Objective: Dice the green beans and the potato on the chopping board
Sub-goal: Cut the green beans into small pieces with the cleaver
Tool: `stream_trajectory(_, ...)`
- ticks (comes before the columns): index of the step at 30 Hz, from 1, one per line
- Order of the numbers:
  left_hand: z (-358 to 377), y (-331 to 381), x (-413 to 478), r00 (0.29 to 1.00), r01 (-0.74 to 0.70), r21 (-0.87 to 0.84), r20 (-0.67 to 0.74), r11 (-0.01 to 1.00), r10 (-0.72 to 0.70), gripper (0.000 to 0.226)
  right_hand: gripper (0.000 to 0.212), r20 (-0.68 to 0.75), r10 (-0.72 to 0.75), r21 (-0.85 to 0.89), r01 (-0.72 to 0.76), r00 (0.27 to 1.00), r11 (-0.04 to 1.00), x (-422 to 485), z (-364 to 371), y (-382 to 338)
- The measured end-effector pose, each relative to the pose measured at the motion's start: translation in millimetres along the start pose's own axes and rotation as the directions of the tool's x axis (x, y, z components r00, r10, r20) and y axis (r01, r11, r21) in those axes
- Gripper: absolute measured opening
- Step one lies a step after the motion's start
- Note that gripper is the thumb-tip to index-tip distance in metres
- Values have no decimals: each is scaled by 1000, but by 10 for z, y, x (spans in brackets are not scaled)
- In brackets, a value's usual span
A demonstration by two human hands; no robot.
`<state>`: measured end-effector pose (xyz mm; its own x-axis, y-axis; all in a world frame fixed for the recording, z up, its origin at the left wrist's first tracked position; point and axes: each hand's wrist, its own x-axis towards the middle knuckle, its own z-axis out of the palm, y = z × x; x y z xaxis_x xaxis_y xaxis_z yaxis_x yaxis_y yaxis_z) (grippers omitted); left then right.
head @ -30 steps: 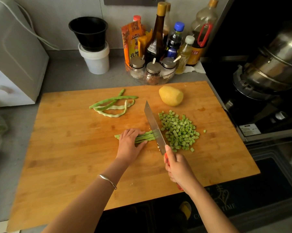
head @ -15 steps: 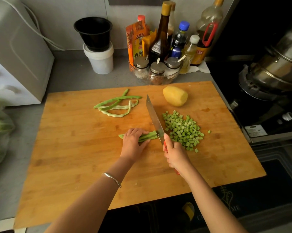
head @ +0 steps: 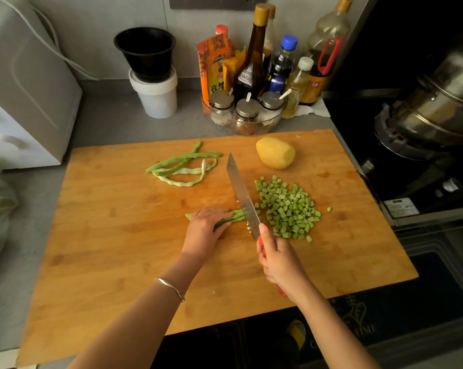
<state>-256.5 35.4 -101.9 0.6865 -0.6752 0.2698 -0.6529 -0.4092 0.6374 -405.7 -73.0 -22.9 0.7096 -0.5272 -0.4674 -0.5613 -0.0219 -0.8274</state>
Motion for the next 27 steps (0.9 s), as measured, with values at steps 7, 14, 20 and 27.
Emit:
stream_trajectory(7,25,-4,-5,998,-52,-41,-37,998,51,18,59,-51,81,-81,-85,995,993,153,135,-3)
stream_trajectory(14,-1,-17,-8,999,-47,-15,-24,999,47,20,60,-104,53,-104,-64,993,993,343,107,-31)
stream_trajectory(20,-83,-45,40,995,-99,117,14,988,98,38,54,-68,34,-7,-34,997,999,166,-36,32)
stream_trajectory(27,-125,-96,-21,998,-61,90,12,994,60,27,55,-8,-12,15,12,1000,1000,13,67,5)
